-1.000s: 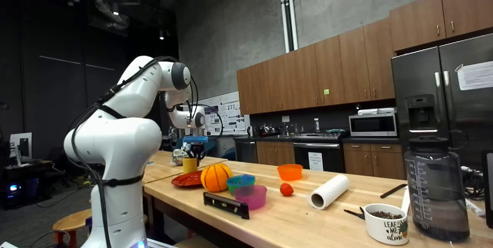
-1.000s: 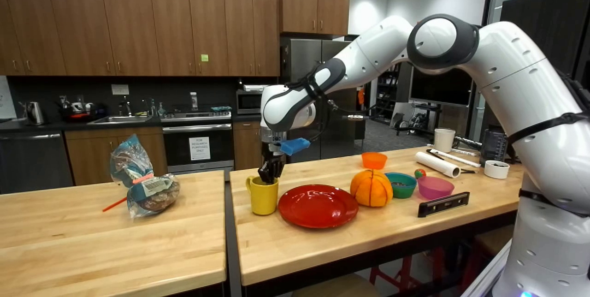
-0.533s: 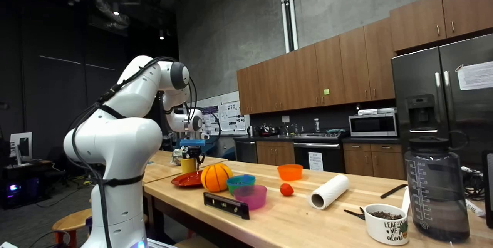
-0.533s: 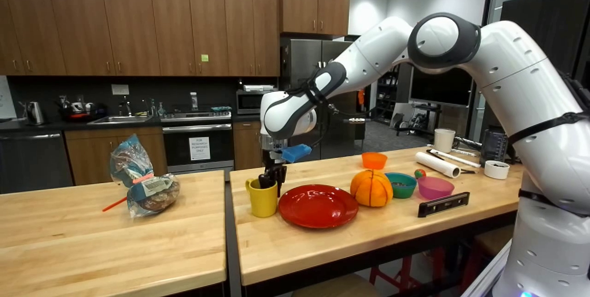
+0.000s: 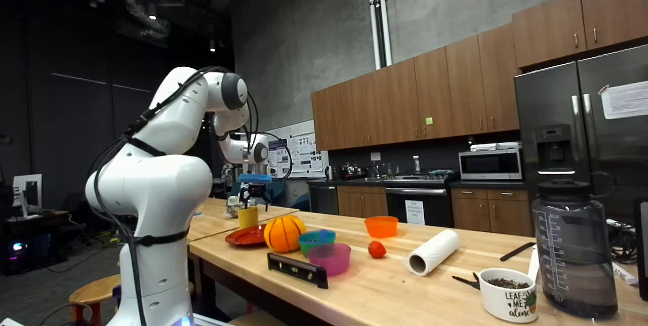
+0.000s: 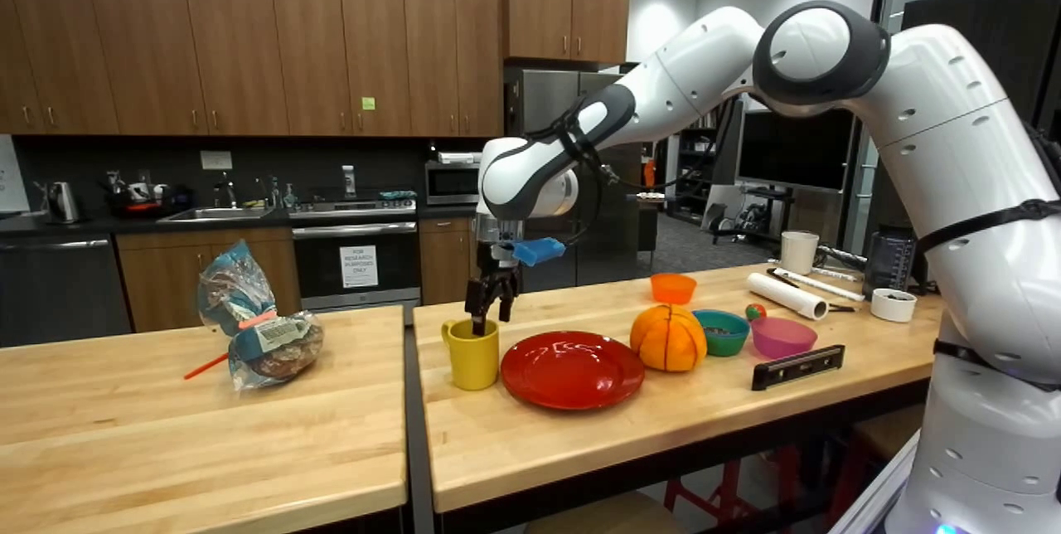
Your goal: Move the yellow cup to the left
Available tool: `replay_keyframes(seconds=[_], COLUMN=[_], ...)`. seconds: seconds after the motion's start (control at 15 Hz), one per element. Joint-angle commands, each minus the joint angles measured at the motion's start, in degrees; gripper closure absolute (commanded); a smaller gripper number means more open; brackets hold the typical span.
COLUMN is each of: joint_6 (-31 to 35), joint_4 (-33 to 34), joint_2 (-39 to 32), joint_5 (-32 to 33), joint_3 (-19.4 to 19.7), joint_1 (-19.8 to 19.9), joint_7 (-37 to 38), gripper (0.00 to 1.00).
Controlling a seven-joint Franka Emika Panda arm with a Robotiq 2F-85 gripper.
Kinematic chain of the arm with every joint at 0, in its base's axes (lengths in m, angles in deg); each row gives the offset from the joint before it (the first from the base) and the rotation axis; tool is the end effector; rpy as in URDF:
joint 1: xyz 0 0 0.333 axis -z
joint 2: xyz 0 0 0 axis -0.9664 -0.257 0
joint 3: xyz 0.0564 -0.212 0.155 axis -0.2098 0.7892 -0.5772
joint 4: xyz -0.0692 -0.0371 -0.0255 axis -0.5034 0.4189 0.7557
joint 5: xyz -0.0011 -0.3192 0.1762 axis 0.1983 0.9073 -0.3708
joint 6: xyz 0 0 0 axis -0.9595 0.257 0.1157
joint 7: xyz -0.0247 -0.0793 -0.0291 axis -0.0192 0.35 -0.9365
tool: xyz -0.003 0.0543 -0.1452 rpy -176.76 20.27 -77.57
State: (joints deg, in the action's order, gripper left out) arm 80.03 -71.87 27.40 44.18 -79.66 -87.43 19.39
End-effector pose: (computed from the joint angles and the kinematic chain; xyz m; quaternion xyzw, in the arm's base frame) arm 0.5715 0.2552 0.2432 -0.9645 -0.2540 -0.0133 0.0714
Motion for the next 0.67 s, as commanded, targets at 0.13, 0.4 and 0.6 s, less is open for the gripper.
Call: replay_keyframes(seconds=[0.13,0.4,0.6], joint_6=[-4.17,-4.61,-4.12], joint_4=[-5.04,-7.94,-11.08], joint_2=[9.60,15.18,18.78], joint_5=[-4.77,-7.39,-9.70], joint_3=[-1.46,-0.10,1.24], joint_1=[4.14,6.83,9.05], joint_7=[-6.86,-10.67,-12.85], gripper=[0.00,0.00,0.00])
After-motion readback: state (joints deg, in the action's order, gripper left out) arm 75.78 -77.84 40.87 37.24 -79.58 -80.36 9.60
